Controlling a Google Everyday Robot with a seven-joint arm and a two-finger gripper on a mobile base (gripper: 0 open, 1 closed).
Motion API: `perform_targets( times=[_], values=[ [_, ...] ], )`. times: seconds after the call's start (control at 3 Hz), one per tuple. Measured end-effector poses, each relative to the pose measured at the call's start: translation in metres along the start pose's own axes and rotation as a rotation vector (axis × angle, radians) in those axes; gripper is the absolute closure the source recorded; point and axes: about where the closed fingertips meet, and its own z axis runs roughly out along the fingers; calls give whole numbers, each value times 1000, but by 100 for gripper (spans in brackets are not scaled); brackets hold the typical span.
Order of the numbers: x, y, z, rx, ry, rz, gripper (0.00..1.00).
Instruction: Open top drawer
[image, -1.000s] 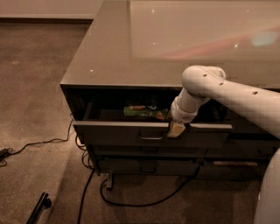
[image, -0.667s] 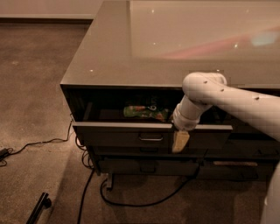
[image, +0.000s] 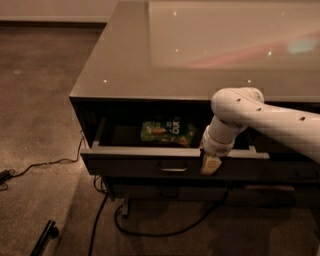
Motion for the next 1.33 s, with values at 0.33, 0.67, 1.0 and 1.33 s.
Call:
perform_targets(
  times=[0.33,0.67,1.0,1.33],
  values=[
    [-1,2,-4,0,0,0,76],
    [-1,2,-4,0,0,0,75],
    [-1,2,-4,0,0,0,52],
    [-1,2,-4,0,0,0,28]
  ],
)
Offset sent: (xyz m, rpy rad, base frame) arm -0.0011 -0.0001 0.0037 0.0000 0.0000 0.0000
